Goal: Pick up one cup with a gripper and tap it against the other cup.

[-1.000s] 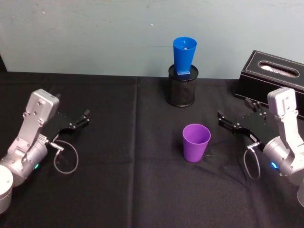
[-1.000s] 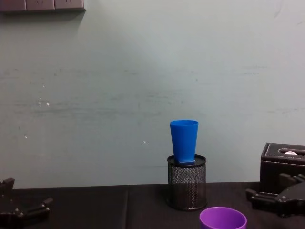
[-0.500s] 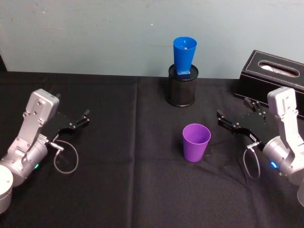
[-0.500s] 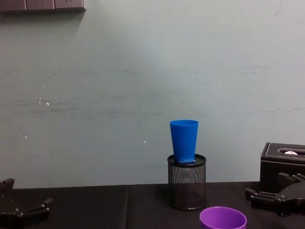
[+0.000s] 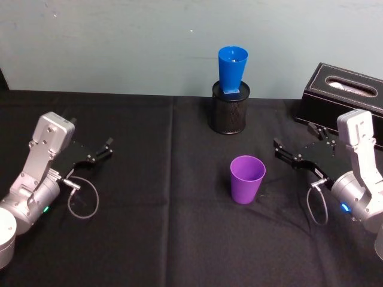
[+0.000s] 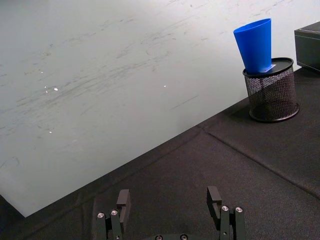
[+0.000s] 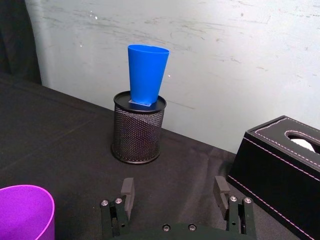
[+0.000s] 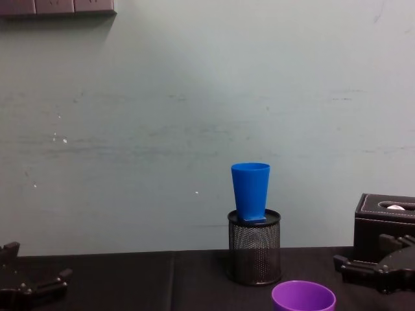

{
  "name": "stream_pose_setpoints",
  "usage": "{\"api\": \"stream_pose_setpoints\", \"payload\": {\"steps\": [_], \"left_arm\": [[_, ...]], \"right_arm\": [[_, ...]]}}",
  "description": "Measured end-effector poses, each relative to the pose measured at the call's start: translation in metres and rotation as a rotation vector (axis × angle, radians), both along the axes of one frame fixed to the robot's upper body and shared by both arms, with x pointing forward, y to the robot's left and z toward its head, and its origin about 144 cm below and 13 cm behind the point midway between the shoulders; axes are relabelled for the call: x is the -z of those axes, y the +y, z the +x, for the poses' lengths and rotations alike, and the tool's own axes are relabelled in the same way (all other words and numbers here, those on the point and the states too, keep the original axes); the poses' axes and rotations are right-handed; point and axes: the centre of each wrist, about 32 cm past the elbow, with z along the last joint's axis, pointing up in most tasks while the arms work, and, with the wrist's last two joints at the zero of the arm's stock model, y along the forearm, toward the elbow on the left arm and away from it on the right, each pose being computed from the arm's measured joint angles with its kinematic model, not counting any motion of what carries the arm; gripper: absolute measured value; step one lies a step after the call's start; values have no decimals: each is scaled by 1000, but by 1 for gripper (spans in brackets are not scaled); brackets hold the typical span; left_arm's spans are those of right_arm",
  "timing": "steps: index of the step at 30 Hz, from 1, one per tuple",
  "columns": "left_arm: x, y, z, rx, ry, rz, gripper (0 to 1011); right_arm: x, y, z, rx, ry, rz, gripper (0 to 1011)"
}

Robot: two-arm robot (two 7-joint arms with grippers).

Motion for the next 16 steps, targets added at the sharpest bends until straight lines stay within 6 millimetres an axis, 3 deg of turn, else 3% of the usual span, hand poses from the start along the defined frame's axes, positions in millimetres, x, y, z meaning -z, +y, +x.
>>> {"api": "stream_pose_setpoints", "payload": {"steps": [16], "left_arm": [[0, 0, 0, 0, 0, 0, 1005]], "right_arm": [[0, 0, 0, 1, -1, -1, 1003]]}}
